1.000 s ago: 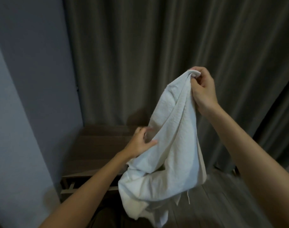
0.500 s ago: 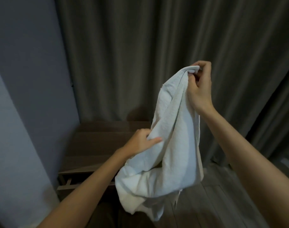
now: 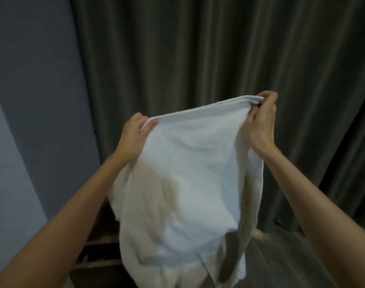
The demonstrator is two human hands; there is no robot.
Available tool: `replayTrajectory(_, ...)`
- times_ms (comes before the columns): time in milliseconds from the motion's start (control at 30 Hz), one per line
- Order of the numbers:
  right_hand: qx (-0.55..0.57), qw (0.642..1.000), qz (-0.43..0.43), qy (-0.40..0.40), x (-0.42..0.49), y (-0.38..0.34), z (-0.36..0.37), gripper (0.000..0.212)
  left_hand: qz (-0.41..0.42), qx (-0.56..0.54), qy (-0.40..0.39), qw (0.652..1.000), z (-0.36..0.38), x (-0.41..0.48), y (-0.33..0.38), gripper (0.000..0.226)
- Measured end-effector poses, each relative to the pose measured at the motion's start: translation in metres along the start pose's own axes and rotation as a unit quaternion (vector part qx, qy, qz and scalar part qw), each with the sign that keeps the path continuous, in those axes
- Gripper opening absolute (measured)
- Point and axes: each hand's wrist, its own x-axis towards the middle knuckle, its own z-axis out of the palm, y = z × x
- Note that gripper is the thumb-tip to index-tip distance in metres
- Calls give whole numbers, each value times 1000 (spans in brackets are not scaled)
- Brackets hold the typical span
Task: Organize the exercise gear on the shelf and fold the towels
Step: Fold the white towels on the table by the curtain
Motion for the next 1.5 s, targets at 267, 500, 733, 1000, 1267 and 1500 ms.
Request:
replayTrajectory(267, 51, 996, -68, -32, 59, -60, 34, 22, 24, 61, 172, 983, -72, 87, 37, 43)
replayTrajectory(500, -34, 995, -18, -98, 56, -65, 54, 18, 80, 207, 112, 969, -103, 81, 34, 39)
replayTrajectory(733, 77, 992, 5, -98, -5, -56, 84, 12, 33, 213, 82, 973, -84, 33, -7, 33)
replayTrajectory(1000, -77, 990, -118, 6, 14, -67, 77, 21, 21, 136, 160, 978, -88, 9, -35, 26)
replayTrajectory(1267, -133, 959, -206, -143, -19, -38, 86, 22, -44, 148, 146, 977, -67, -24, -57, 30)
replayTrajectory(1500, -97, 980, -63, -162, -42, -25, 93, 14, -20, 158, 68, 985, -50, -29, -53, 51)
